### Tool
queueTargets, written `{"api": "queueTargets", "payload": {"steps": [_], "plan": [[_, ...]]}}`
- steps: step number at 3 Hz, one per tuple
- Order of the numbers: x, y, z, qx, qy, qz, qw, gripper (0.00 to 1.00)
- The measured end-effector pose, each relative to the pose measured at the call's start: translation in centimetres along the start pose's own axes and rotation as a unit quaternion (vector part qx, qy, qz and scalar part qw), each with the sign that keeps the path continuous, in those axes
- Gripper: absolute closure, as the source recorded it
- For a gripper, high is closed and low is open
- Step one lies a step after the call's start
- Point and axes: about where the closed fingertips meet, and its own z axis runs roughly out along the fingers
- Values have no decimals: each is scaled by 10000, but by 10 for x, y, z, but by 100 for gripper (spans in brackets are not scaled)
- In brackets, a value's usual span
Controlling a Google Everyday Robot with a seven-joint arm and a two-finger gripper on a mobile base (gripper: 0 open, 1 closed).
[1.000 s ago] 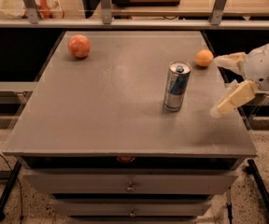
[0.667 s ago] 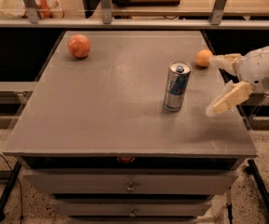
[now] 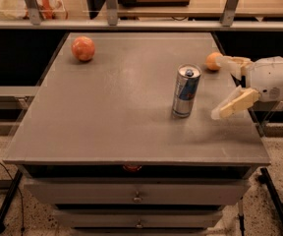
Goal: Knock redbull can over
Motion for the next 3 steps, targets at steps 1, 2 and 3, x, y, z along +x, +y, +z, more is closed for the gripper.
{"api": "queueTargets", "payload": {"steps": [1, 2, 3], "plan": [[-5, -1, 5, -28, -280, -69, 9996, 0], [-11, 5, 19, -253, -489, -83, 9984, 0], [-10, 12, 37, -532, -643, -4, 9965, 0]]}}
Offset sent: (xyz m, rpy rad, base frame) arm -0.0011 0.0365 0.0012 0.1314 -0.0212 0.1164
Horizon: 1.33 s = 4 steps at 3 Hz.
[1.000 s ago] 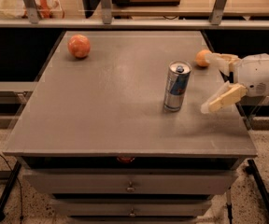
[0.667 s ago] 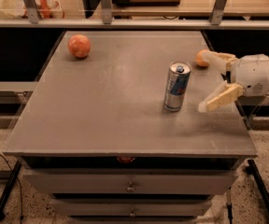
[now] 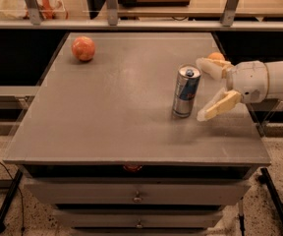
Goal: Knock redbull can over
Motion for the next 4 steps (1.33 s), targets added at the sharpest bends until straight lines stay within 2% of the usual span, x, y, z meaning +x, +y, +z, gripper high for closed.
{"api": "queueTargets", "payload": {"steps": [1, 2, 3, 4], "plan": [[2, 3, 13, -250, -144, 88, 9995, 0], [3, 5, 20, -418, -257, 130, 9987, 17], [6, 7, 24, -514, -354, 174, 9979, 48], [8, 7, 25, -535, -390, 209, 9976, 72]]}}
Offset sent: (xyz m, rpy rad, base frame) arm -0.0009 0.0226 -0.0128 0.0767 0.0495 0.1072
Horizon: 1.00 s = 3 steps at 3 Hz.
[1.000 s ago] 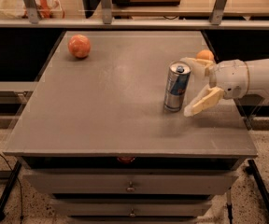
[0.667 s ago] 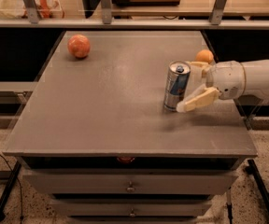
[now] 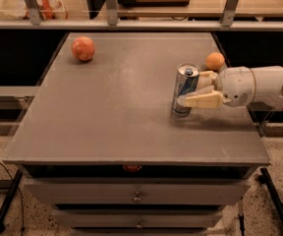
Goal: Knock redbull can over
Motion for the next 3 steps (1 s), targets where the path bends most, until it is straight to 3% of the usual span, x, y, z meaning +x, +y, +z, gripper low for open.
{"api": "queueTargets", "payload": {"steps": [1, 2, 3], "plan": [[2, -4, -2, 29, -5, 0, 10000, 95], [-14, -15, -9, 114, 125, -280, 9995, 100], [-47, -25, -21, 240, 341, -821, 9958, 100]]}}
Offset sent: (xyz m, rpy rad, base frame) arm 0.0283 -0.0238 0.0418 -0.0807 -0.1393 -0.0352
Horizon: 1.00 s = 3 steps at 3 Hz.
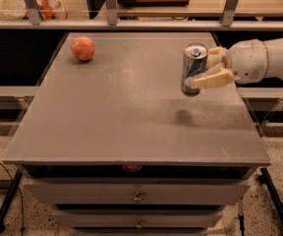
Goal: Knock redbull can over
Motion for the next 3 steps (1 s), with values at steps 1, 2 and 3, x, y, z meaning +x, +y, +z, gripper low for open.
{"api": "queueTargets", "payload": {"steps": [1, 2, 3], "plan": [[-28, -3, 8, -119, 683, -772, 9946, 100], [-46, 4, 43, -435, 1757, -1650, 9695, 100], [-38, 13, 75, -849, 2737, -2194, 9326, 100]]}}
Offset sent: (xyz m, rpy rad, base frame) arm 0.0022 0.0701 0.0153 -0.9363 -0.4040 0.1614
